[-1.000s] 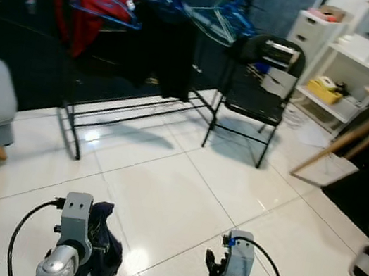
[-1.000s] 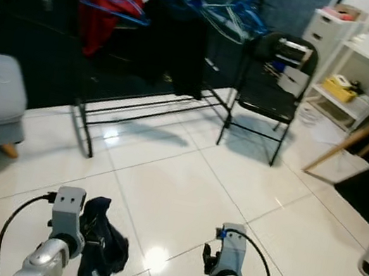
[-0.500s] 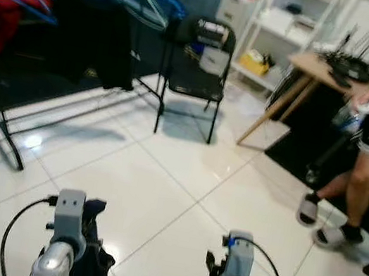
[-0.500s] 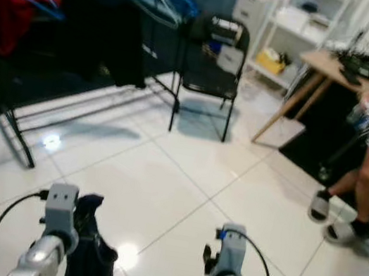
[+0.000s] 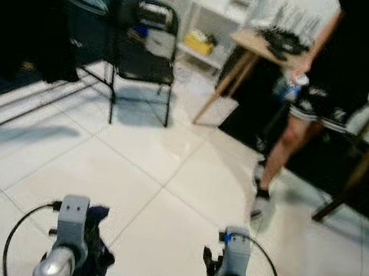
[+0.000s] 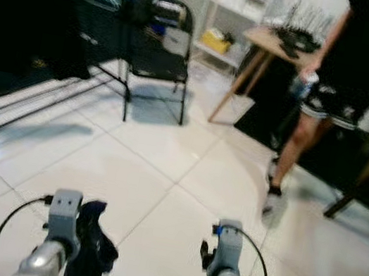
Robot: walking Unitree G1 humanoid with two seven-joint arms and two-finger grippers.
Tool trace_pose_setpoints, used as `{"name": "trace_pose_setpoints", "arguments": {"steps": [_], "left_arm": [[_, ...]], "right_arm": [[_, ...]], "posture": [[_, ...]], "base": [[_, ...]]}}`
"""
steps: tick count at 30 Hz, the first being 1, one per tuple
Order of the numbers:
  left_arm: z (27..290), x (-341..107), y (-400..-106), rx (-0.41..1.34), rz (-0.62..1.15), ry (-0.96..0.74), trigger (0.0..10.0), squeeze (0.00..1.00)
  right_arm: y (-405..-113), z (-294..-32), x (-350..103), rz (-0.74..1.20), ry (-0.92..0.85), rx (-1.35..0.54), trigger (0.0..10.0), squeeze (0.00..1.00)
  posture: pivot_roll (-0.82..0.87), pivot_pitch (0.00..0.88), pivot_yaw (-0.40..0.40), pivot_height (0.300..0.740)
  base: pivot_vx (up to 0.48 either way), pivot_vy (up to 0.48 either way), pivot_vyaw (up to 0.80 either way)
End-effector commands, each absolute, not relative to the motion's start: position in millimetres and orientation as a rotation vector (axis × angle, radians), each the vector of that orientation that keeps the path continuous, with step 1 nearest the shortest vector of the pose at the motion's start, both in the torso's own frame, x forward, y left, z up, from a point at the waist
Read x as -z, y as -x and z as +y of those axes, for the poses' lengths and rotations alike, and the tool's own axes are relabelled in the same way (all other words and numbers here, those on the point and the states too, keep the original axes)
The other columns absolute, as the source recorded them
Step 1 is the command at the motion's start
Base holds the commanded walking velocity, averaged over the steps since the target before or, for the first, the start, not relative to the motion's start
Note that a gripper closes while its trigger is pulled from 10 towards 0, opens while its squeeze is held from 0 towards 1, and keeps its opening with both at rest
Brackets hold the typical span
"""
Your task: Hang hanger
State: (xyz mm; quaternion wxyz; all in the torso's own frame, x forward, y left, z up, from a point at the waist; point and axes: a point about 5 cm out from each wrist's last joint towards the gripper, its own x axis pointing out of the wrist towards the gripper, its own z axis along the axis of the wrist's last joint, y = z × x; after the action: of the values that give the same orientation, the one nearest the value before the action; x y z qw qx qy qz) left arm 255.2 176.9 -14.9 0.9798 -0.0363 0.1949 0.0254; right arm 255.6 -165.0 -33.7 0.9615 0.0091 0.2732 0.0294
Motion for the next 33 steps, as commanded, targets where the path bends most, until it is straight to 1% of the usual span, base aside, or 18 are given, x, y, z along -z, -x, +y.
{"name": "trace_pose_setpoints", "arguments": {"steps": [1, 5, 7, 10, 13, 16, 22, 26, 33], "left_arm": [[175, 10, -263, -0.036, 0.383, 0.054, 10.0, 0.00], [180, 6, -267, -0.058, 0.373, 0.033, 10.0, 0.00], [185, 6, -270, -0.111, 0.380, 0.027, 10.0, 0.00], [177, 6, -272, -0.093, 0.402, 0.066, 10.0, 0.00], [169, 5, -273, -0.057, 0.390, 0.066, 10.0, 0.00], [171, 5, -274, -0.074, 0.391, 0.058, 10.0, 0.00], [174, 4, -275, -0.078, 0.389, 0.055, 10.0, 0.00], [177, 2, -280, -0.077, 0.401, 0.045, 10.0, 0.00], [173, -3, -288, -0.067, 0.395, 0.058, 10.0, 0.00]], "right_arm": [[-257, -164, 34, 0.568, -0.009, -0.057, 10.0, 0.00], [-261, -160, 31, 0.558, -0.010, -0.063, 10.0, 0.00], [-265, -158, 28, 0.549, 0.009, -0.082, 10.0, 0.00], [-266, -164, 28, 0.558, -0.028, -0.030, 10.0, 0.00], [-265, -171, 29, 0.568, -0.082, 0.038, 10.0, 0.00], [-262, -169, 31, 0.577, -0.069, 0.016, 10.0, 0.00], [-261, -166, 32, 0.580, -0.058, 0.003, 10.0, 0.00], [-261, -164, 33, 0.591, -0.043, -0.003, 10.0, 0.00], [-266, -164, 29, 0.587, -0.042, 0.005, 10.0, 0.00]], "posture": [[-0.02, 0.010, -0.117, 0.740], [-0.04, 0.020, -0.115, 0.740], [-0.04, 0.021, -0.119, 0.740], [-0.04, 0.031, -0.120, 0.740], [-0.05, 0.024, -0.108, 0.740], [-0.04, 0.011, -0.102, 0.740], [-0.04, 0.023, -0.097, 0.740], [-0.04, 0.009, -0.098, 0.740], [-0.04, 0.008, -0.083, 0.740]], "base": [[0.000, 0.000, -0.80], [0.000, 0.000, -0.80], [0.000, 0.000, -0.80], [0.000, 0.000, -0.80], [0.000, 0.000, -0.80], [0.000, 0.000, -0.80], [0.000, 0.000, -0.80], [0.000, 0.000, -0.80], [0.000, 0.000, -0.80]]}}
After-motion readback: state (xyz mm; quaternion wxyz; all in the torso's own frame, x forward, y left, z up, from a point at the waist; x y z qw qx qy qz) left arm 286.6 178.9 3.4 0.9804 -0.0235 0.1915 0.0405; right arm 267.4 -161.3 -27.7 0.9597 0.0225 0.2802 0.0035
